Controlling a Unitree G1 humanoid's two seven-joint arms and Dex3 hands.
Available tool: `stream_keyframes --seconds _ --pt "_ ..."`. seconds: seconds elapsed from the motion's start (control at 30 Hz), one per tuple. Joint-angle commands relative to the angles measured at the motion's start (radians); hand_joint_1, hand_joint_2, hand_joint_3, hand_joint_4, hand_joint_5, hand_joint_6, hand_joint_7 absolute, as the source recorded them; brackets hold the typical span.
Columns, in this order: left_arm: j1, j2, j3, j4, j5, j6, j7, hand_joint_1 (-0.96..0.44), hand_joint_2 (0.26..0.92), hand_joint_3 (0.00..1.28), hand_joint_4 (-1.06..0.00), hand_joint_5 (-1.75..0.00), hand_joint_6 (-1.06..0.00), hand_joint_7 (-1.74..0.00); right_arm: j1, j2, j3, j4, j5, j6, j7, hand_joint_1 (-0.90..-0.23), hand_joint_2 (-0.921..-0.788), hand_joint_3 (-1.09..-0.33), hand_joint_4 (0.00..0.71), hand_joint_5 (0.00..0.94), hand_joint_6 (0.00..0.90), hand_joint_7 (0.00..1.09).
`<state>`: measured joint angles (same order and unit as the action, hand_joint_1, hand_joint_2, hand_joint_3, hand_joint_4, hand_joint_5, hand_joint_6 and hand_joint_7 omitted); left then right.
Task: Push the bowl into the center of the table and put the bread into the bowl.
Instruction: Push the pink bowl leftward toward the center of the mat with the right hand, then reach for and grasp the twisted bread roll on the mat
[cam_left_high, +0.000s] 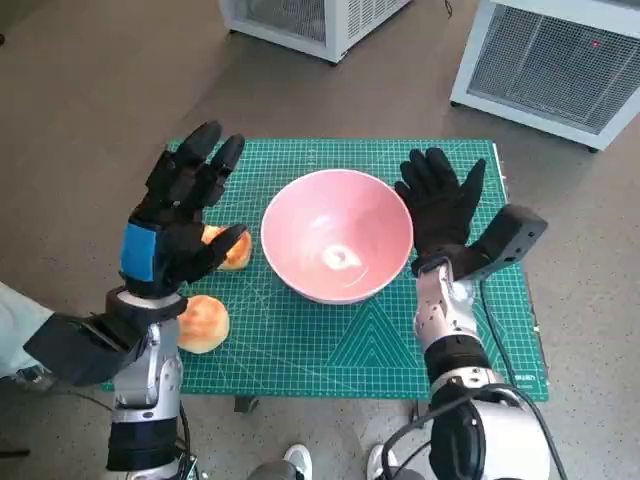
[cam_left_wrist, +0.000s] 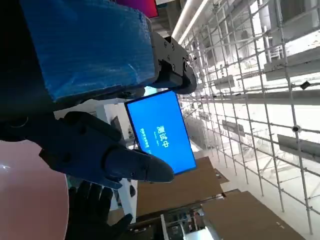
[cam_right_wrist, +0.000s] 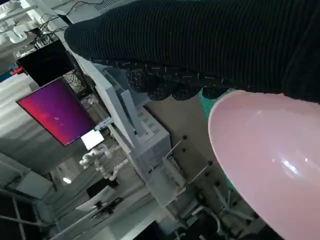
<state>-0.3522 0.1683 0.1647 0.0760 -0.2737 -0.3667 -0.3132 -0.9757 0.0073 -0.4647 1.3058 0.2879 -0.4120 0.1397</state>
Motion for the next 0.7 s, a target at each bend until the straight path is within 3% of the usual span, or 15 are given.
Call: stream_keyframes --seconds 0.03,0.2,0.33,0.4,0.53,0.7 --pt "-0.005 -0.003 -0.005 0.004 0.006 0.001 0.004 -0.52 0.921 0.17 -0.37 0.00 -0.30 -0.27 0.015 -0.041 0.056 -0.015 -0.075 -0.073 -0.036 -0.576 -0.921 -0.898 0.234 0.003 0.247 0.22" --pt "-0.020 -0.004 -0.007 0.013 0.002 0.002 0.001 -0.52 0.921 0.17 -0.37 0.00 -0.30 -0.25 0.026 -0.070 0.110 -0.047 -0.134 -0.174 -0.031 -0.595 -0.921 -0.892 0.233 0.002 0.237 0.22" --pt "-0.047 -0.008 -0.013 0.028 0.003 0.004 0.001 -0.52 0.921 0.17 -0.36 0.00 -0.28 -0.24 0.051 -0.086 0.152 -0.117 -0.160 -0.299 0.031 -0.616 -0.921 -0.867 0.233 0.002 0.239 0.22" --pt "-0.058 -0.008 -0.014 0.037 0.003 0.003 -0.001 -0.52 0.921 0.18 -0.35 0.00 -0.28 -0.23 0.060 -0.088 0.163 -0.140 -0.157 -0.331 0.059 -0.637 -0.921 -0.846 0.234 0.002 0.242 0.22" --pt "-0.086 -0.006 -0.015 0.055 0.006 0.004 0.000 -0.52 0.921 0.18 -0.35 0.00 -0.28 -0.22 0.094 -0.085 0.185 -0.239 -0.119 -0.394 0.160 -0.666 -0.921 -0.825 0.234 0.002 0.243 0.22" --pt "-0.117 -0.003 -0.020 0.068 0.012 0.007 0.001 -0.53 0.921 0.18 -0.35 0.00 -0.28 -0.21 0.144 -0.081 0.216 -0.385 -0.075 -0.412 0.252 -0.687 -0.921 -0.802 0.236 0.002 0.244 0.23"
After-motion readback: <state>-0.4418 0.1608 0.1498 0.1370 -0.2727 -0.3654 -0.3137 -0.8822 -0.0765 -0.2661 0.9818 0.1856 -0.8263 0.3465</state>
